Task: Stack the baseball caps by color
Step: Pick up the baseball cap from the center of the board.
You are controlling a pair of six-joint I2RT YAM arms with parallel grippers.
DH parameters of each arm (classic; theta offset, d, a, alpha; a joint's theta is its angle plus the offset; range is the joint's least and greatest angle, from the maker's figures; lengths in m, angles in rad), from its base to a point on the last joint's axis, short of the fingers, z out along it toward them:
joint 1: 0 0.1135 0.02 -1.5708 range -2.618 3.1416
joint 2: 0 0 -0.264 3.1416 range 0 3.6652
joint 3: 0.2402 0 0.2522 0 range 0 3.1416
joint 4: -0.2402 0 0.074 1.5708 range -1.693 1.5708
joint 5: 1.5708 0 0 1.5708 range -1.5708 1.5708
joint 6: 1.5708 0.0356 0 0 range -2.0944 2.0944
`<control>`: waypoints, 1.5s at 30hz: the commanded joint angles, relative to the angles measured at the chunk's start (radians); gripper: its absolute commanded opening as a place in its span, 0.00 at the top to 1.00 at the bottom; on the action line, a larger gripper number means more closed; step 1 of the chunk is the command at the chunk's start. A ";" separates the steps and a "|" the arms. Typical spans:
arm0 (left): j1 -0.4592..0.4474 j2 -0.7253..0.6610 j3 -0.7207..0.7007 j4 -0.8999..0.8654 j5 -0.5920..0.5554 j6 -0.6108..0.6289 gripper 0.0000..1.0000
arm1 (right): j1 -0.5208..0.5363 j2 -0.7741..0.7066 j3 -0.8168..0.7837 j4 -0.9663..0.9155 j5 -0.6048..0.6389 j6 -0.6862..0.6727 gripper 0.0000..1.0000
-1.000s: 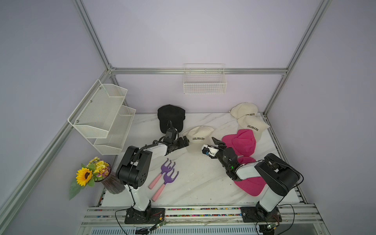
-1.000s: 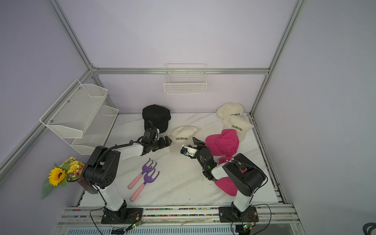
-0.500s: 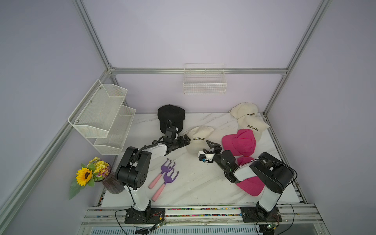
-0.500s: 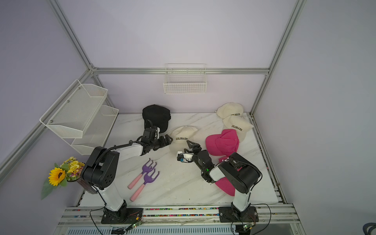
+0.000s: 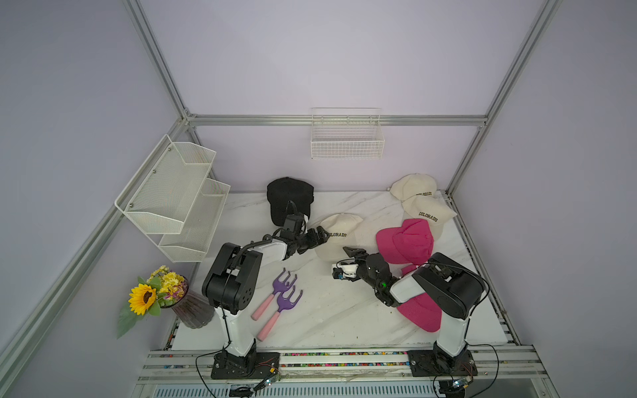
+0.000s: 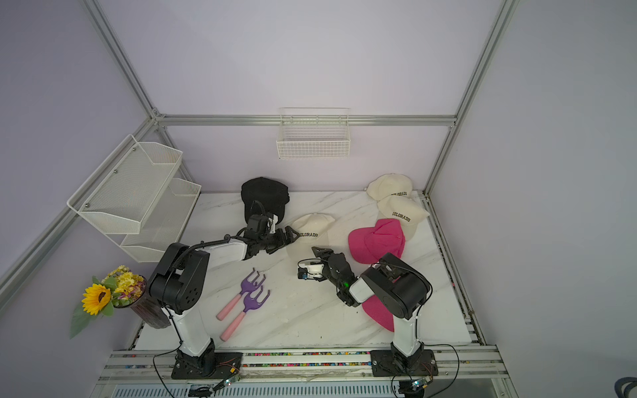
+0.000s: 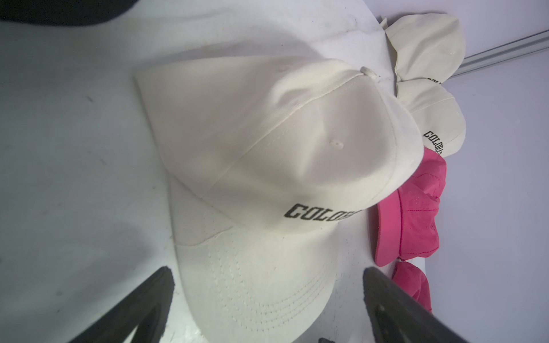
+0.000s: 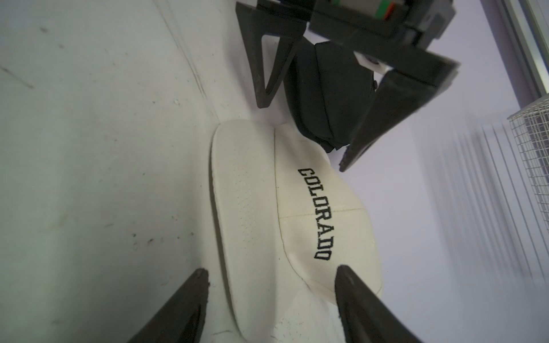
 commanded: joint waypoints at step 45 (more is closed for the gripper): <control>-0.044 -0.035 -0.127 0.862 0.328 -0.630 0.85 | 0.118 -0.007 0.026 0.470 0.390 -0.128 1.00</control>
